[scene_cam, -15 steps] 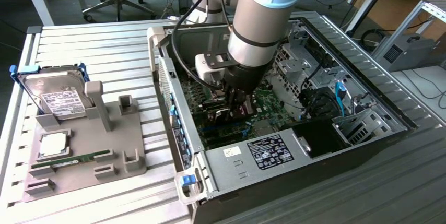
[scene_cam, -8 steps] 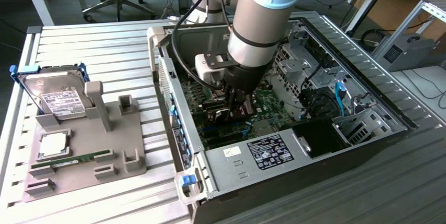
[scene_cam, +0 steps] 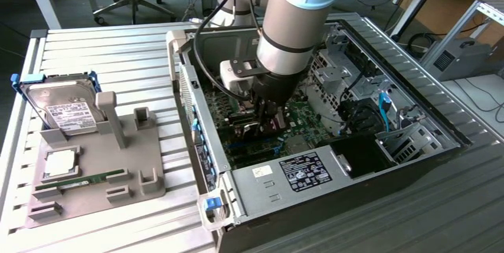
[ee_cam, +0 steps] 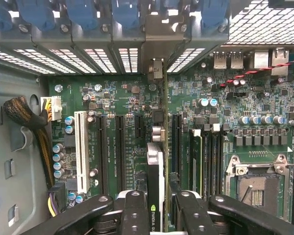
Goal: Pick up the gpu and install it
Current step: 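Insert the gpu into the slot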
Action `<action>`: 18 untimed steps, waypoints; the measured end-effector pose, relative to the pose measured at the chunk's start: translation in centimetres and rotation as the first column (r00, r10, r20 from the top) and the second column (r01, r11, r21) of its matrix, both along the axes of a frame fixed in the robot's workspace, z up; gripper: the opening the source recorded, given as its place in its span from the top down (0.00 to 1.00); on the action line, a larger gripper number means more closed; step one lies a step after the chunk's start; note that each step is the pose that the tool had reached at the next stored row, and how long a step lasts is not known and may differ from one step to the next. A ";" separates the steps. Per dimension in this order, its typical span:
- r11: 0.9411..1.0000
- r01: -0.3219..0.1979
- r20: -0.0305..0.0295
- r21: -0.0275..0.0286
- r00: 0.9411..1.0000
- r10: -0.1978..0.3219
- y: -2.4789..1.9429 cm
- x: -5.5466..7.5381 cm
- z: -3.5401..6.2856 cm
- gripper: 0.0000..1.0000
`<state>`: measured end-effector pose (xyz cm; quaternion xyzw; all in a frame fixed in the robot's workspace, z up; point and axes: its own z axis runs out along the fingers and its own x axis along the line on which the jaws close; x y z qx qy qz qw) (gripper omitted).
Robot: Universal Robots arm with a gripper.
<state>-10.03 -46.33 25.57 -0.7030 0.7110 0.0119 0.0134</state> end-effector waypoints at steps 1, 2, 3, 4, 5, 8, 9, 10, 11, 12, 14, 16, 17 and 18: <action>1.000 0.000 0.000 0.000 1.000 0.000 0.00 0.0 -0.01 0.73; 1.000 0.000 0.000 0.000 1.000 0.000 0.00 0.0 -0.02 0.73; 1.000 0.001 0.000 0.000 1.000 -0.001 0.00 0.0 -0.03 0.73; 1.000 0.002 0.000 0.000 1.000 -0.002 -0.01 -0.1 -0.04 0.73; 1.000 0.002 0.000 0.000 1.000 -0.002 -0.01 -0.2 -0.05 0.73; 1.000 0.002 0.000 0.000 1.000 -0.002 -0.02 -0.3 -0.04 0.73; 1.000 0.002 0.000 0.000 1.000 -0.002 -0.02 -0.3 -0.05 0.73; 1.000 0.002 0.000 0.000 1.000 -0.002 -0.03 -0.3 -0.06 0.73; 1.000 0.003 0.000 0.000 1.000 -0.003 -0.03 -0.3 -0.07 0.73; 1.000 0.003 0.000 0.000 1.000 -0.003 -0.03 -0.3 -0.07 0.73; 1.000 0.004 0.000 0.000 1.000 -0.004 -0.03 -0.4 -0.09 0.73; 1.000 0.005 0.000 0.000 1.000 -0.005 -0.04 -0.4 -0.10 0.73; 1.000 0.005 0.000 0.000 1.000 -0.005 -0.03 -0.4 -0.11 0.73; 1.000 0.006 0.000 0.000 1.000 -0.006 -0.03 -0.4 -0.11 0.73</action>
